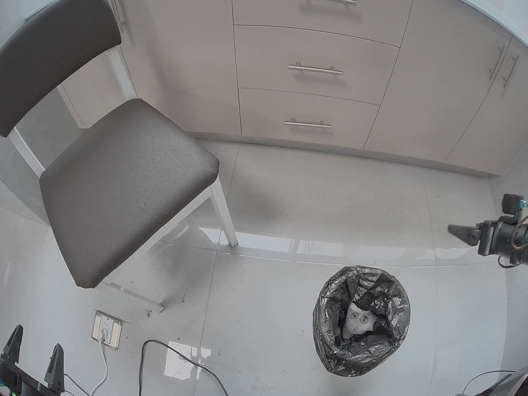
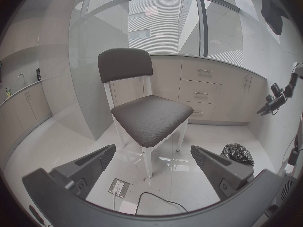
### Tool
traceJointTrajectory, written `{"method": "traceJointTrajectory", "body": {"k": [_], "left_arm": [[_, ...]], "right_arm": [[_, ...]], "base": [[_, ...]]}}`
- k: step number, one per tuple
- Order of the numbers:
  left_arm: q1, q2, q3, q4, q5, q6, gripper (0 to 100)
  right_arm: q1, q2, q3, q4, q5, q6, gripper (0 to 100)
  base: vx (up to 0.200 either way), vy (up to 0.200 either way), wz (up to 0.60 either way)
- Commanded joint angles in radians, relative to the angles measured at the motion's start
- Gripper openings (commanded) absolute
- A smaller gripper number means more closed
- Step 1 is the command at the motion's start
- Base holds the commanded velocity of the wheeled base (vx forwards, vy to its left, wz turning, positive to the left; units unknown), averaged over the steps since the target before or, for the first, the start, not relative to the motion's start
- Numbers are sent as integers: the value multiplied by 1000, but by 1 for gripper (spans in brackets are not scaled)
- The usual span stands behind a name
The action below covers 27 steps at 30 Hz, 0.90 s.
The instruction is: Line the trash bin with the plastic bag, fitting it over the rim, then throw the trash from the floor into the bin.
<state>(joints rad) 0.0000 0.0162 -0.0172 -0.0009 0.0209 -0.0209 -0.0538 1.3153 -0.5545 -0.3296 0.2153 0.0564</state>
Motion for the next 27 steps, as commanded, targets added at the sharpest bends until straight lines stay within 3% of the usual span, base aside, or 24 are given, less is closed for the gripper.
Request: {"method": "traceJointTrajectory", "body": {"k": [1,5,9,12,13,22,25,27], "left_arm": [[0,-16,17,-1,1,-1,100],[0,-16,17,-1,1,-1,100],[0,-16,17,-1,1,-1,100],[0,-16,17,-1,1,-1,100],[0,-16,17,-1,1,-1,100],[0,-16,17,-1,1,-1,100],[0,-16,17,-1,1,-1,100],[0,-16,17,-1,1,-1,100]], "right_arm": [[-138,-436,-48,119,87,2,100],[-132,-648,-73,259,144,0,100],[-54,-809,-131,463,176,-4,100],[-27,-841,-128,486,176,-4,100],[25,-949,-102,532,176,-7,100],[34,-1211,-51,621,173,-56,100],[32,-1263,-10,621,171,-142,100],[51,-1314,53,616,151,-285,100]], "base": [[0,0,0],[0,0,0],[0,0,0],[0,0,0],[0,0,0],[0,0,0],[0,0,0],[0,0,0]]}}
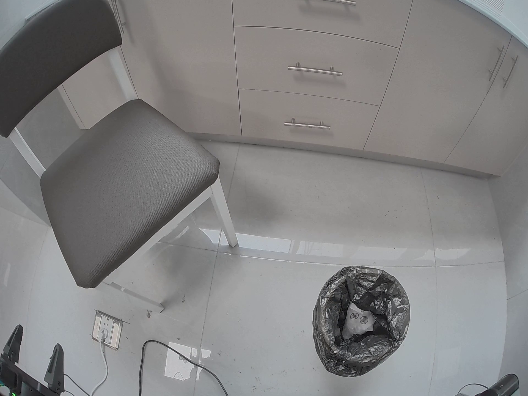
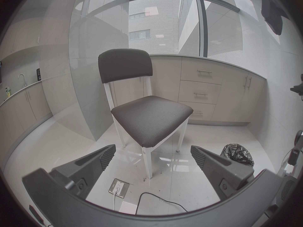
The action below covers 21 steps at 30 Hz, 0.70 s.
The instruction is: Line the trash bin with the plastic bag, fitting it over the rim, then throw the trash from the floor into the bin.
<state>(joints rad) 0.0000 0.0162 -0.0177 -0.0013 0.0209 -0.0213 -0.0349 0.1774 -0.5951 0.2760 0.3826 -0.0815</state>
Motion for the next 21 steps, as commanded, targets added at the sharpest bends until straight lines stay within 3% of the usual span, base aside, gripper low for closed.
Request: {"method": "traceJointTrajectory", "body": {"k": [1,4,5,7,11,15,18,21], "left_arm": [[0,-16,18,0,1,0,100],[0,-16,18,0,1,0,100],[0,-16,18,0,1,0,100],[0,-16,18,0,1,0,100],[0,-16,18,0,1,0,100],[0,-16,18,0,1,0,100],[0,-16,18,0,1,0,100],[0,-16,18,0,1,0,100]], "right_arm": [[35,-177,112,11,-48,-187,100],[38,-177,172,-8,-211,-225,100],[38,-177,212,-31,-232,-208,100],[38,-177,250,-57,-232,-178,100],[38,-177,428,-238,-232,-81,100],[38,-177,587,-382,-254,-58,100],[38,-177,595,-368,-314,-37,100],[38,-177,594,-333,-317,-7,100]], "base": [[0,0,0],[0,0,0],[0,0,0],[0,0,0],[0,0,0],[0,0,0],[0,0,0],[0,0,0]]}}
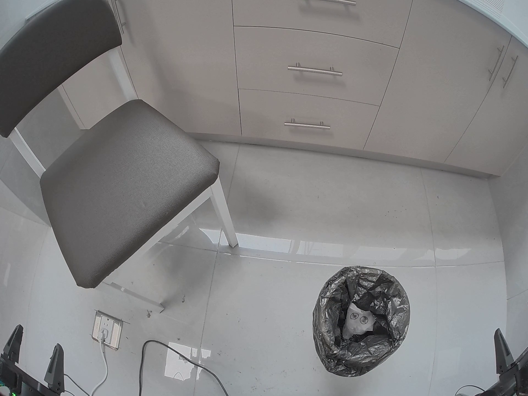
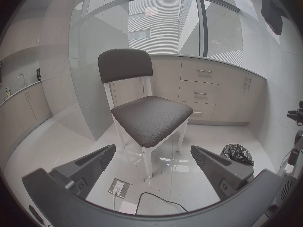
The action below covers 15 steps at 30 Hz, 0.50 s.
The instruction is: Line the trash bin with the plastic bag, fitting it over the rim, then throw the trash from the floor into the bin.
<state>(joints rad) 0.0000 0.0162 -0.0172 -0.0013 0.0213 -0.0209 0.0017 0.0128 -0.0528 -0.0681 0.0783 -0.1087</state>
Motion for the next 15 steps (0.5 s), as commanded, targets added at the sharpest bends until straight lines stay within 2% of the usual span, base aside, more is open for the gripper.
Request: {"method": "traceJointTrajectory", "body": {"k": [1,3,8,12,15], "left_arm": [[0,-16,17,0,0,-1,100],[0,-16,17,0,0,-1,100],[0,-16,17,0,0,-1,100],[0,-16,17,0,0,1,100],[0,-16,17,0,0,-1,100]], "right_arm": [[1,-13,51,25,-12,34,100],[1,-13,51,33,-15,57,100],[0,-13,51,34,-22,50,100],[1,-13,51,60,-64,112,100],[0,-13,51,71,-77,100,100]], "base": [[0,0,0],[0,0,0],[0,0,0],[0,0,0],[0,0,0]]}}
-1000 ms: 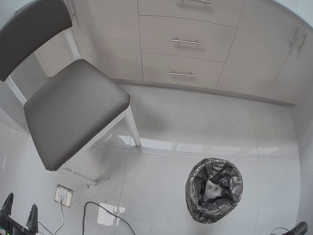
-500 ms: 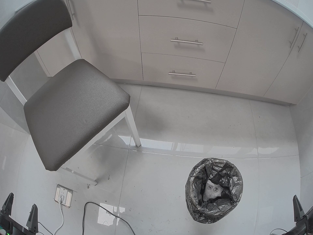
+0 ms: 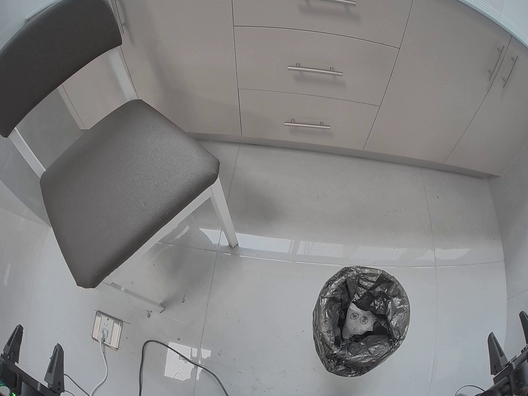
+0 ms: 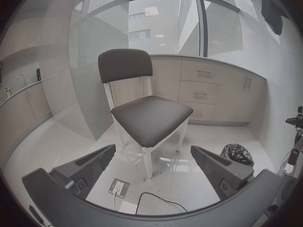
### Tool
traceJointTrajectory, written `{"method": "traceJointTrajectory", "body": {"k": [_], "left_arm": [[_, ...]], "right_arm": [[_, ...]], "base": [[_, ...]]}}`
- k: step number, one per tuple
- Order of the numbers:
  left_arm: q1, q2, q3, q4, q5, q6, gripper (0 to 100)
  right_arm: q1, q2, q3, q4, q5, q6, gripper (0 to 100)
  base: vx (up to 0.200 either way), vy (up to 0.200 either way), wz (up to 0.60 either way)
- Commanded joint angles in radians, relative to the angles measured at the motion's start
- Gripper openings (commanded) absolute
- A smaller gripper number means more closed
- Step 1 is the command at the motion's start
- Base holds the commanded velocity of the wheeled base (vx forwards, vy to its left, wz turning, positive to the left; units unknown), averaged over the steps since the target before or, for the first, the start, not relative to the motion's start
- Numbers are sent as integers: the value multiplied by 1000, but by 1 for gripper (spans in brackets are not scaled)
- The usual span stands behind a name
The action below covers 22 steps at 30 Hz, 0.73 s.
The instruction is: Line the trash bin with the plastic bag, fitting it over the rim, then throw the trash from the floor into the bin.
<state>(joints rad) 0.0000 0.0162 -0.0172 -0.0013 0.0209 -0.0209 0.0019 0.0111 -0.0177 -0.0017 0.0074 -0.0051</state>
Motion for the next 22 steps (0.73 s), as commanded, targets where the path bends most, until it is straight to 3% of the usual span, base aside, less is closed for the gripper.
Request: {"method": "traceJointTrajectory", "body": {"k": [1,22], "left_arm": [[0,-16,17,0,1,-1,100],[0,-16,17,0,1,-1,100]], "right_arm": [[0,-11,16,5,-1,-16,100],[3,-11,16,5,-7,10,100]], "base": [[0,0,0],[0,0,0]]}}
